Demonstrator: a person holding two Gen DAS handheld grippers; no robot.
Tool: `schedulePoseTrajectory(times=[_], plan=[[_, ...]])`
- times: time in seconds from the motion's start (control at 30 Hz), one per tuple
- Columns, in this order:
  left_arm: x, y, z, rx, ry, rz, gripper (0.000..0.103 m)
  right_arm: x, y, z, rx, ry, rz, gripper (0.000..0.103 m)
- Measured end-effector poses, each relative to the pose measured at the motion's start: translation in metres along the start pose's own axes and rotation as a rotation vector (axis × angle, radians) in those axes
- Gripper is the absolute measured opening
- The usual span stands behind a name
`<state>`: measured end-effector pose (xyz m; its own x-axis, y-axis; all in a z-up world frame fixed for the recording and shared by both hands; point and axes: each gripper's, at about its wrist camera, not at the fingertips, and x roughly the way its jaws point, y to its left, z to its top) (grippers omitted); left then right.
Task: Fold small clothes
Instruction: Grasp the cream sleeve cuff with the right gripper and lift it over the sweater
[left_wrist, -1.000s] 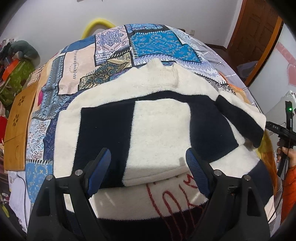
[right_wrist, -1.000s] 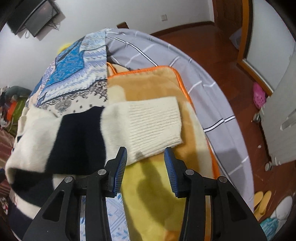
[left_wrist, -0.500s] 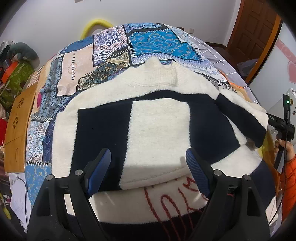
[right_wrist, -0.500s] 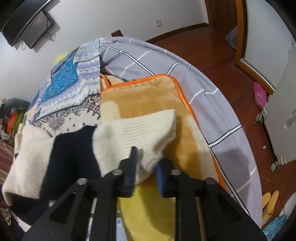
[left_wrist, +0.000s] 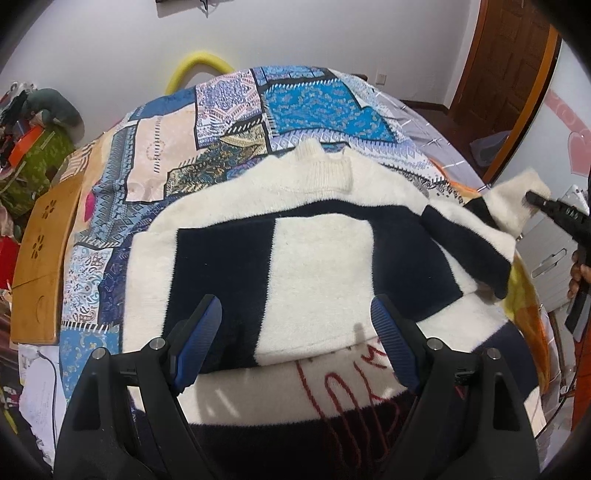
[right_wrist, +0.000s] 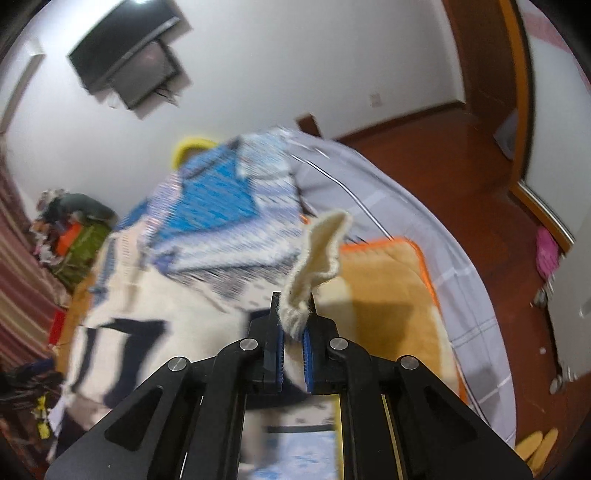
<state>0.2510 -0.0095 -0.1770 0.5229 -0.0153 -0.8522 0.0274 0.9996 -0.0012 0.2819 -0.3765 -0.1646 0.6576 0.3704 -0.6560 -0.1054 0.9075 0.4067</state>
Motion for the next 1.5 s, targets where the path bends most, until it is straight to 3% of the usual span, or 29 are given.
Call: schedulePoseTrajectory(times=[0.37,0.73,1.1,1.5], plan=[[-0.040,0.022,-0.010,-0.036,-0.082,-0.016,0.083,-0.045,0.123,0.029,-0.193,-0.093,0.180,0.007],[-0.075,0.057,-0.028,-0.094,-0.160,-0.041,0.083,-0.031,0.239,0.019,-0.358,-0.067,0.319,0.007],[-0.088,0.112,-0.051,-0.227,-0.170,-0.066,0.083,0.024,0.328,-0.029,-0.447,0.094,0.416,0.007],[-0.082,0.143,-0.072,-0.283,-0.137,-0.018,0.083,0.095,0.346,-0.085,-0.411,0.345,0.395,0.011]])
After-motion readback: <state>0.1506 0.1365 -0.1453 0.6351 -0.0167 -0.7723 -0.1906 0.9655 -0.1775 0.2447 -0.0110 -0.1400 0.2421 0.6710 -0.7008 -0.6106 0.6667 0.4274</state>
